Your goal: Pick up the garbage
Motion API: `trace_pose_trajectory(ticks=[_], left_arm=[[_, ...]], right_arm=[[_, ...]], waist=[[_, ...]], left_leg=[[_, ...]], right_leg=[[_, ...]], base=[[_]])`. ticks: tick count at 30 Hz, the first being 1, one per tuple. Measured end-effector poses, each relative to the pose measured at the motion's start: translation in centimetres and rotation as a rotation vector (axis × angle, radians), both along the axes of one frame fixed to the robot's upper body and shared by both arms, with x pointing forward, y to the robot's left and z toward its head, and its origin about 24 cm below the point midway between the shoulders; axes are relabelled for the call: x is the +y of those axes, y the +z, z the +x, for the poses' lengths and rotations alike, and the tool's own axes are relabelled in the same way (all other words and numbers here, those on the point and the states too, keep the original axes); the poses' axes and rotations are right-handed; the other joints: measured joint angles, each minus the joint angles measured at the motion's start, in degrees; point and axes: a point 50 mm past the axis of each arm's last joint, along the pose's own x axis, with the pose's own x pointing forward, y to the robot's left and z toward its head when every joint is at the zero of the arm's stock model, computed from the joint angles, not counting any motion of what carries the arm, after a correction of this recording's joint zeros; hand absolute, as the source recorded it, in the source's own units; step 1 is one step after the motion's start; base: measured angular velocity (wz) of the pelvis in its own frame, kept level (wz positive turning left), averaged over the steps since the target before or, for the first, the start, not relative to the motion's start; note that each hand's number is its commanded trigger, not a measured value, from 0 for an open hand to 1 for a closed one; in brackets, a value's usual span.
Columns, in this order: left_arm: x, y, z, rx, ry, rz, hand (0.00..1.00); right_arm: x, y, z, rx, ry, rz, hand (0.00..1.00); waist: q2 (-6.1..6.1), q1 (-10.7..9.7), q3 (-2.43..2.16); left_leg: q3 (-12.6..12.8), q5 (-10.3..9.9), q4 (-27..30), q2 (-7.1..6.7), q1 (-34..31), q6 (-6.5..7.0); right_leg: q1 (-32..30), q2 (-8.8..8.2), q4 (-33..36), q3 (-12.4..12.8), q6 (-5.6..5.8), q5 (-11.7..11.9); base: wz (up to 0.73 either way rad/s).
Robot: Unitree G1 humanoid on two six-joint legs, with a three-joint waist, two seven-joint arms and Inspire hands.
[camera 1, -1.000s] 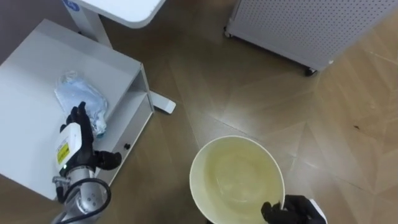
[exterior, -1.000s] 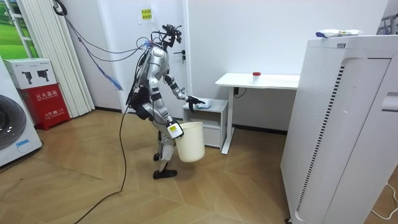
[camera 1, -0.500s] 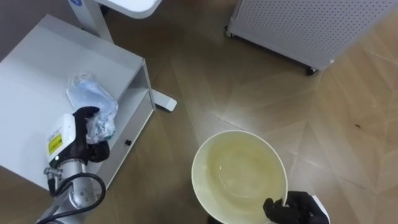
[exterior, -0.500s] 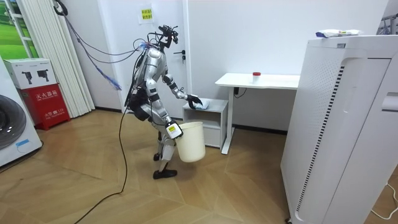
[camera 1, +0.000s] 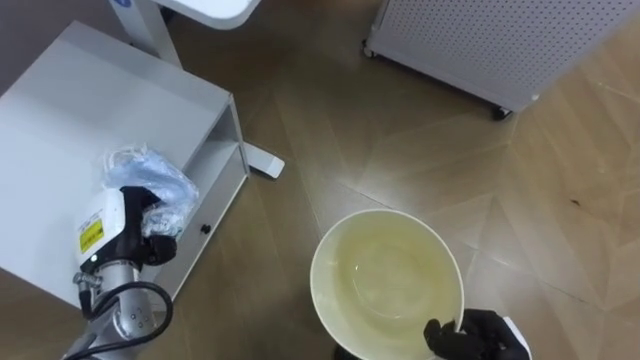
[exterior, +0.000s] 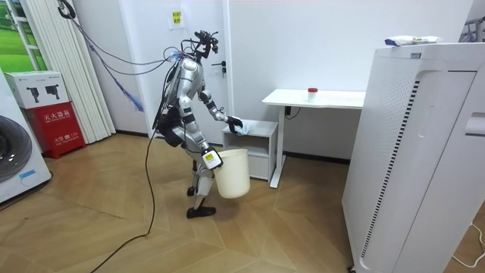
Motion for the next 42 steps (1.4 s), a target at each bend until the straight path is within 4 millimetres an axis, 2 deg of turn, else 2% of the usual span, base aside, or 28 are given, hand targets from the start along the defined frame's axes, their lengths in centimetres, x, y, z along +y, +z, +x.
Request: trace_pose_trajectory(ticks=[4, 8, 14, 15, 17, 18, 21, 23, 27, 31, 32, 33, 36, 42], left_arm=[[-0.3, -0.7, -0.4, 0.012, 0.019, -0.047, 1.00], [-1.0, -1.0, -0.5, -0.005, 0.024, -0.119, 1.00], [-5.2, -3.1, -2.0, 0.004, -0.078, -0.327, 1.00], [-6.3, -3.9, -2.7, 0.036, -0.116, -0.356, 1.00], [-7.9, -5.2, -4.1, 0.104, -0.181, -0.392, 1.00], [-9.1, -6.2, -5.1, 0.157, -0.227, -0.414, 1.00], [-11.6, -8.1, -7.3, 0.276, -0.332, -0.456, 1.00], [-12.6, -8.7, -8.4, 0.330, -0.384, -0.473, 1.00], [-14.4, -9.3, -9.2, 0.423, -0.494, -0.507, 1.00], [-15.4, -9.6, -9.6, 0.504, -0.581, -0.529, 1.00], [-15.6, -9.8, -9.9, 0.535, -0.607, -0.534, 0.80], [-15.7, -9.9, -10.1, 0.550, -0.621, -0.537, 0.00], [-16.3, -10.5, -11.1, 0.643, -0.691, -0.558, 0.00], [-16.3, -11.0, -11.9, 0.726, -0.740, -0.569, 0.00]], right_arm=[[0.2, -0.3, -0.3, 0.011, 0.013, -0.013, 1.00], [0.6, -0.3, -0.4, 0.007, 0.039, -0.028, 1.00], [0.8, -1.0, -1.3, 0.023, 0.032, -0.033, 1.00], [1.0, -1.2, -1.5, 0.034, 0.030, -0.029, 1.00], [1.4, -1.6, -1.9, 0.052, 0.037, -0.024, 1.00], [1.7, -2.0, -2.3, 0.072, 0.052, -0.018, 1.00], [2.7, -2.7, -3.0, 0.108, 0.086, -0.012, 1.00], [3.3, -2.8, -3.2, 0.115, 0.112, -0.001, 1.00], [4.2, -3.1, -3.4, 0.136, 0.173, 0.024, 1.00], [4.4, -3.3, -3.7, 0.158, 0.208, 0.028, 1.00], [4.4, -3.3, -3.7, 0.161, 0.226, 0.022, 1.00], [4.5, -3.3, -3.7, 0.161, 0.235, 0.017, 1.00], [4.6, -3.2, -3.6, 0.156, 0.263, 0.007, 1.00], [4.8, -3.2, -3.6, 0.155, 0.272, 0.007, 1.00]], waist=[[0.11, 1.11, -0.05], [0.26, 2.23, -0.15], [0.39, 4.65, -0.56], [0.21, 4.81, -0.91], [0.11, 5.19, -1.34], [0.00, 5.50, -2.02], [-0.61, 6.27, -2.87], [-0.95, 6.48, -3.12], [-1.01, 6.98, -3.10], [-1.21, 7.66, -2.98], [-1.27, 7.74, -2.95], [-1.28, 7.75, -2.94], [-1.61, 7.76, -2.85], [-2.24, 7.88, -2.81]], left_leg=[[0.02, 0.00, -1.08, 0.67, 1.79, -0.05], [-0.12, 0.21, -2.69, 0.53, 3.67, -0.28], [0.85, 0.68, -6.85, -0.51, 8.04, -0.50], [1.14, 1.14, -8.31, -1.34, 9.10, -0.53], [1.42, 1.63, -10.12, -1.46, 10.90, -0.66], [1.47, 1.74, -10.77, -1.57, 11.78, -0.79], [1.36, 2.10, -12.44, -2.11, 14.07, -1.16], [1.62, 2.12, -13.13, -2.16, 15.15, -1.19], [2.02, 2.19, -14.02, -2.22, 16.37, -1.11], [2.29, 2.37, -14.18, -2.26, 16.51, -1.11], [2.33, 2.56, -14.55, -2.26, 16.53, -1.13], [2.32, 2.71, -15.02, -2.27, 16.53, -1.11], [2.77, 3.51, -16.98, -2.34, 16.42, -1.06], [3.72, 3.52, -17.02, -2.58, 16.30, -1.05]], right_leg=[[2.17, 0.17, -1.77, -0.73, -0.24, 0.21], [4.40, 0.09, -3.49, -1.22, -0.24, 0.30], [8.28, -0.53, -6.94, -1.20, 0.11, 0.50], [8.98, -1.02, -7.65, -1.15, 0.17, 0.53], [10.64, -1.05, -9.24, -1.06, 0.42, 0.74], [11.56, -0.99, -10.10, -1.19, 0.42, 0.76], [13.95, -0.88, -12.04, -1.41, 0.38, 1.00], [14.84, -0.92, -12.63, -1.32, 0.39, 1.05], [15.53, -1.05, -13.21, -1.04, 0.57, 1.44], [15.62, -0.96, -13.36, -1.05, 0.53, 1.53], [15.59, -0.92, -13.72, -1.06, 0.51, 1.75], [15.53, -0.89, -14.00, -1.04, 0.52, 1.92], [14.86, -0.85, -15.25, -0.50, 0.64, 2.79], [14.03, -0.88, -15.37, 0.19, 0.72, 2.91]], base=[[0.00], [0.05], [0.03], [0.13], [0.06], [0.00], [0.00], [-0.03], [-0.06], [-0.02], [-0.03], [-0.06], [-0.07], [-0.05]])
